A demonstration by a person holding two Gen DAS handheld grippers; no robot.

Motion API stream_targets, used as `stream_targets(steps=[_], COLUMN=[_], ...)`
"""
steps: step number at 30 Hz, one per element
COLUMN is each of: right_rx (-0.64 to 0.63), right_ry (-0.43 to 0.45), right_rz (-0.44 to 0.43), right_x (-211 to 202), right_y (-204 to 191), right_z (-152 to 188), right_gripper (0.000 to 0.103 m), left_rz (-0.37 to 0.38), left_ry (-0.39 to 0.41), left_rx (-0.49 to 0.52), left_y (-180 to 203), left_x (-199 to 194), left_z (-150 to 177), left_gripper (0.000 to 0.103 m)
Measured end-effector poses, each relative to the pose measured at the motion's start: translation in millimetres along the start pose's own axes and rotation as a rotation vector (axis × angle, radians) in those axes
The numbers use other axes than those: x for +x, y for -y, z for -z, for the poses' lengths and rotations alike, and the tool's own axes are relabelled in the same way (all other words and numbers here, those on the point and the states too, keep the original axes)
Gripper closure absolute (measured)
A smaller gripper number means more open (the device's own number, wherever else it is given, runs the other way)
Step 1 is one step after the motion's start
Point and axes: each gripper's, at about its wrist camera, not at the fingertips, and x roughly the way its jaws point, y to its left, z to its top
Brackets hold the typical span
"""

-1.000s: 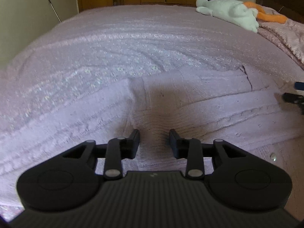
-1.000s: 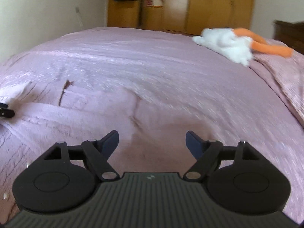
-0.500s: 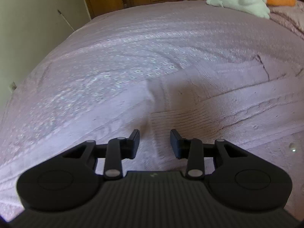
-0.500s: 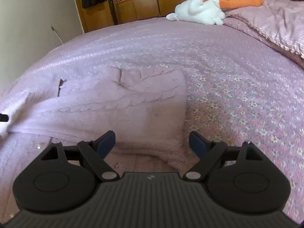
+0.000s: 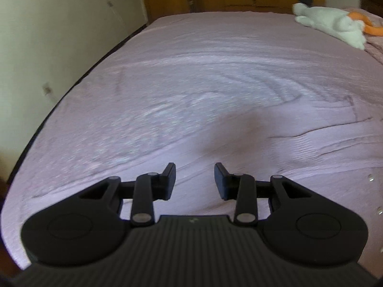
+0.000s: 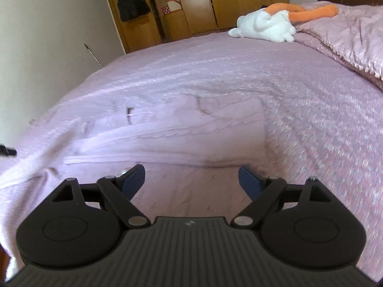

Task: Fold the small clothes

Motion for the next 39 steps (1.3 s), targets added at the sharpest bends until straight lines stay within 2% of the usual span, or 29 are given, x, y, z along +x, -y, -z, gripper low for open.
stream_targets(steps=[3,7,12,15,22,29,30,32,33,35,39], right_rx=[0.002,-0.024,0.001,0.027,0.034,0.024,0.032,0.046,0.049,0.062,0.126], right_ry=[-0.021,-0.054,-0.066,-0.073,-0.062,-0.05,-0.049,-0.038,-0.03,-0.015,-0.042], right_rz=[-0.002,0.037,0.081,0.104,0.126,0.104,0.101,0.086,0.082,0.076,0.052], right_x=[-5,-4,-4,-2,6,9,10,8,8,6,10], right_y=[-10,-25,-32,-37,-50,-52,-51,-48,-46,-42,-26], right_z=[11,25,37,41,37,32,31,31,31,32,34], right_gripper=[0.013,0.013,0.013,0.013,0.013,0.013,0.013,0.013,0.013,0.013,0.013], left_rz=[-0.034,-0.032,0.031,0.05,0.105,0.169,0.17,0.146,0.112,0.095,0.107], left_ry=[-0.034,-0.08,-0.037,-0.019,0.048,0.097,0.108,0.122,0.115,0.103,0.151], left_rx=[-0.058,-0.21,-0.412,-0.492,-0.611,-0.784,-0.8,-0.802,-0.774,-0.757,-0.712], left_y=[-27,-61,-90,-100,-121,-147,-148,-147,-144,-143,-139], left_x=[1,12,21,30,47,62,63,64,65,67,52], left_z=[17,49,85,97,103,103,104,103,101,99,93], left_gripper=[0.065,0.066,0.065,0.054,0.052,0.052,0.054,0.068,0.09,0.092,0.094])
